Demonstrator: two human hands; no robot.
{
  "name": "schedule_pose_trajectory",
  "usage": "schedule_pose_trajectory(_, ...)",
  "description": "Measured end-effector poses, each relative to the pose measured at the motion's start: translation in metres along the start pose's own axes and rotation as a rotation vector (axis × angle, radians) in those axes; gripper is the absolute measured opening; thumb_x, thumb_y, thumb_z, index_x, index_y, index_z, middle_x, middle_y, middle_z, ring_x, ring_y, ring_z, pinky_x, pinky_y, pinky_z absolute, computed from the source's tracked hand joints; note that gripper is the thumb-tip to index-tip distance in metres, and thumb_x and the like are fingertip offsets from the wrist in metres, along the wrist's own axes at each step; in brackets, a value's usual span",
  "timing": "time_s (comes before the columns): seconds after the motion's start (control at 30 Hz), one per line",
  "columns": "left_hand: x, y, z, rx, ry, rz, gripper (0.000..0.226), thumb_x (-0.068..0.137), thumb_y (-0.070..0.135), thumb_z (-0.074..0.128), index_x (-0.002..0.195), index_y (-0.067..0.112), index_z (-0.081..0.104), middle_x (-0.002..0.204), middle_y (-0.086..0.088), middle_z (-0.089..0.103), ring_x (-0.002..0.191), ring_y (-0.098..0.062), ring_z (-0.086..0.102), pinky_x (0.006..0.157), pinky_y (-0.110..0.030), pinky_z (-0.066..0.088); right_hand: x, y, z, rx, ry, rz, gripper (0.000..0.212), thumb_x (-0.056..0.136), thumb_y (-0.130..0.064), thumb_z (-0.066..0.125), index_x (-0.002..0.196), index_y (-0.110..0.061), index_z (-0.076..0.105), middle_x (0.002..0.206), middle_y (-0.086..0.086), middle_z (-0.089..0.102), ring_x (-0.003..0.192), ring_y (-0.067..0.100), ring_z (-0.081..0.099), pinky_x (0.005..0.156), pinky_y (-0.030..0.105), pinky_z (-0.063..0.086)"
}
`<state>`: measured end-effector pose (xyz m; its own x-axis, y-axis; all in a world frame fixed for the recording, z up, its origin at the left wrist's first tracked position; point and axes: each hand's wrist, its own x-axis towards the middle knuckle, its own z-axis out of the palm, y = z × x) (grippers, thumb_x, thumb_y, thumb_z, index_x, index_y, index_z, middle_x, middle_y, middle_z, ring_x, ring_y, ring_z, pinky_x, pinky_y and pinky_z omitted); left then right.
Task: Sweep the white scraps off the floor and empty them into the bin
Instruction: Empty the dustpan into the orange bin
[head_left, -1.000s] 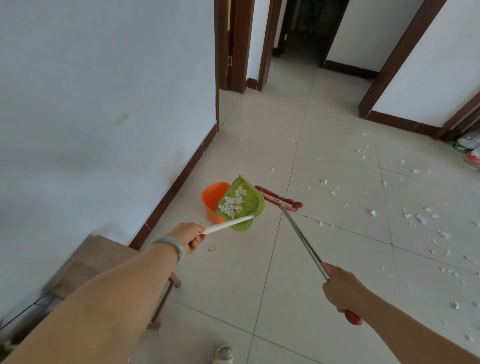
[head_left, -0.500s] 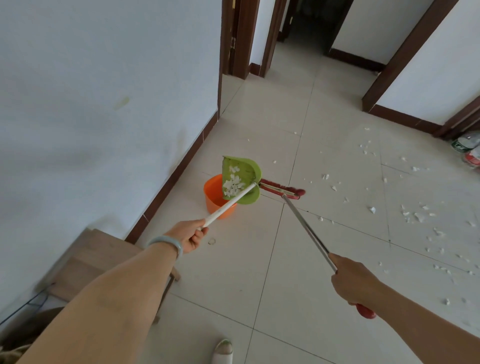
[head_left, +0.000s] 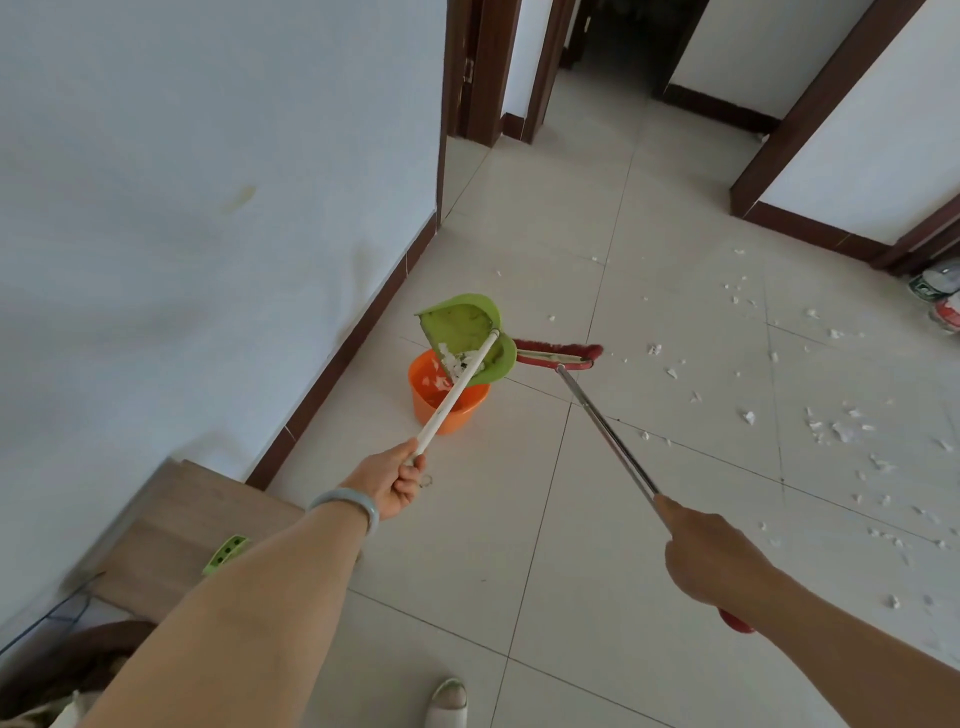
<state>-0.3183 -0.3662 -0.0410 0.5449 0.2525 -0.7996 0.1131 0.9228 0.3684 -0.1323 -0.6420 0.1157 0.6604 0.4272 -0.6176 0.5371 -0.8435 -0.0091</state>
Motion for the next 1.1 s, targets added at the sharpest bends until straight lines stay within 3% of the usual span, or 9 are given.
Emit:
schedule_pose_trajectory(0.07,0.001,-0.002,0.003,-0.04,-0.008,0.0,0.022,0.097,0.028,0.05,0.101,0.008,0.055,0.066,-0.001,0.053,0.037,-0.002,0.037,0.032,-0.012,0.031,0.001,0.001,-0.001,0.008,0.006,0.012,0.066,0.092,-0.006,0.034,0.153,-0.025,0.018,0.088,-0.002,0.058,0.079,0.015,0.06,0.075,0.03,0.054)
schedule_pose_trajectory(0.2,0.0,-0.008,0.005,-0.115,-0.039,-0.012,0.023,0.098,0.029,0.048,0.103,0.007,0.053,0.065,0.0,0.051,0.037,-0.002,0.038,0.031,-0.012,0.031,0.001,0.002,0.004,-0.018,0.007,0.001,0.069,0.09,-0.003,0.034,0.154,-0.023,0.015,0.077,-0.002,0.059,0.066,0.012,0.057,0.058,0.024,0.045)
schedule_pose_trajectory(0.4,-0.001,-0.013,0.009,-0.159,-0.089,-0.013,0.025,0.099,0.03,0.045,0.105,0.008,0.052,0.064,0.001,0.048,0.036,-0.002,0.038,0.031,-0.012,0.031,0.004,0.009,0.001,-0.034,0.019,0.0,0.067,0.091,-0.005,0.033,0.153,-0.026,0.018,0.074,-0.007,0.052,0.07,0.012,0.056,0.066,0.027,0.049)
schedule_pose_trajectory(0.63,-0.005,-0.014,0.006,-0.18,-0.103,-0.011,0.026,0.099,0.032,0.044,0.106,0.008,0.052,0.063,0.001,0.049,0.036,-0.003,0.039,0.031,-0.013,0.033,0.0,0.002,0.007,0.028,0.007,0.001,0.067,0.091,-0.002,0.036,0.153,-0.019,0.017,0.076,0.0,0.061,0.059,0.01,0.054,0.053,0.023,0.043)
schedule_pose_trajectory(0.9,-0.009,-0.014,0.01,-0.23,-0.12,0.002,0.027,0.1,0.032,0.041,0.105,0.008,0.052,0.06,0.002,0.048,0.034,-0.002,0.039,0.029,-0.012,0.031,-0.005,-0.003,0.005,0.052,-0.022,0.002,0.066,0.092,-0.004,0.033,0.153,-0.024,0.017,0.085,-0.002,0.059,0.076,0.013,0.06,0.07,0.029,0.052)
schedule_pose_trajectory(1.03,-0.014,-0.013,0.0,-0.201,-0.116,-0.01,0.028,0.1,0.033,0.042,0.106,0.008,0.052,0.061,0.001,0.049,0.035,-0.002,0.04,0.03,-0.013,0.033,-0.01,-0.01,0.009,0.054,-0.014,-0.016,0.06,0.094,-0.005,0.035,0.151,-0.019,0.021,0.076,-0.003,0.053,0.062,0.008,0.051,0.052,0.021,0.042)
schedule_pose_trajectory(1.1,-0.015,-0.016,-0.001,-0.175,-0.116,-0.021,0.027,0.099,0.033,0.043,0.106,0.009,0.052,0.062,0.001,0.049,0.036,-0.003,0.04,0.03,-0.014,0.034,-0.013,-0.018,0.01,0.077,-0.031,-0.042,0.059,0.094,-0.005,0.036,0.15,-0.018,0.022,0.078,-0.002,0.053,0.062,0.008,0.05,0.051,0.02,0.04)
